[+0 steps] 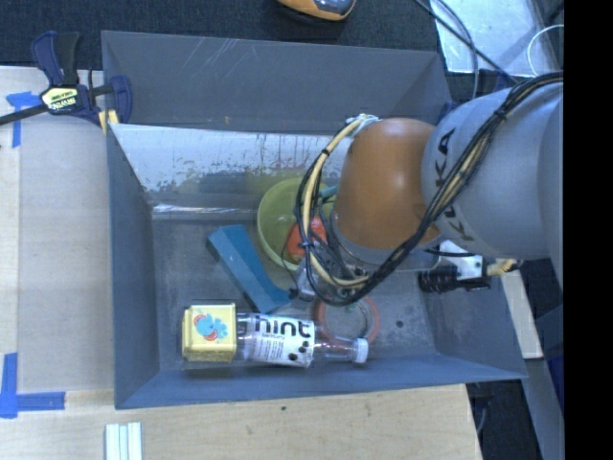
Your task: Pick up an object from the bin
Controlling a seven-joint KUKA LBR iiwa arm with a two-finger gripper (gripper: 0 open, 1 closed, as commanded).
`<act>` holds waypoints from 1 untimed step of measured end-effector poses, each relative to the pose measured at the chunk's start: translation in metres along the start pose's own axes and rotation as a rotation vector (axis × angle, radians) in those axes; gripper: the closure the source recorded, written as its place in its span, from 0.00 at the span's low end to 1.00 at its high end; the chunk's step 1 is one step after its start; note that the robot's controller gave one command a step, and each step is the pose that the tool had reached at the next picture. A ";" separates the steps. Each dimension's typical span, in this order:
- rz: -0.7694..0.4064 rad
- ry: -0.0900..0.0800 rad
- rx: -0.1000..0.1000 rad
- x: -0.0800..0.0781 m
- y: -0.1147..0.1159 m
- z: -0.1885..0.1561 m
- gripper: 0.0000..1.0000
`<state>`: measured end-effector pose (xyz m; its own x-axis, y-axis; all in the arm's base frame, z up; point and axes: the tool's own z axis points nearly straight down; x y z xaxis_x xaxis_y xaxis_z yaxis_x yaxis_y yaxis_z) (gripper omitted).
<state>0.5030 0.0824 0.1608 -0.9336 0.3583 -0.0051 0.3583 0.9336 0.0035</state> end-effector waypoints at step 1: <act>-0.457 -0.003 -0.001 0.013 -0.013 -0.051 1.00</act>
Offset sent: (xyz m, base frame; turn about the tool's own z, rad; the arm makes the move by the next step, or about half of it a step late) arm 0.0133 -0.0039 0.0134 0.1174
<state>0.4860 0.0745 0.2121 -0.9958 -0.0908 -0.0092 -0.0908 0.9959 0.0010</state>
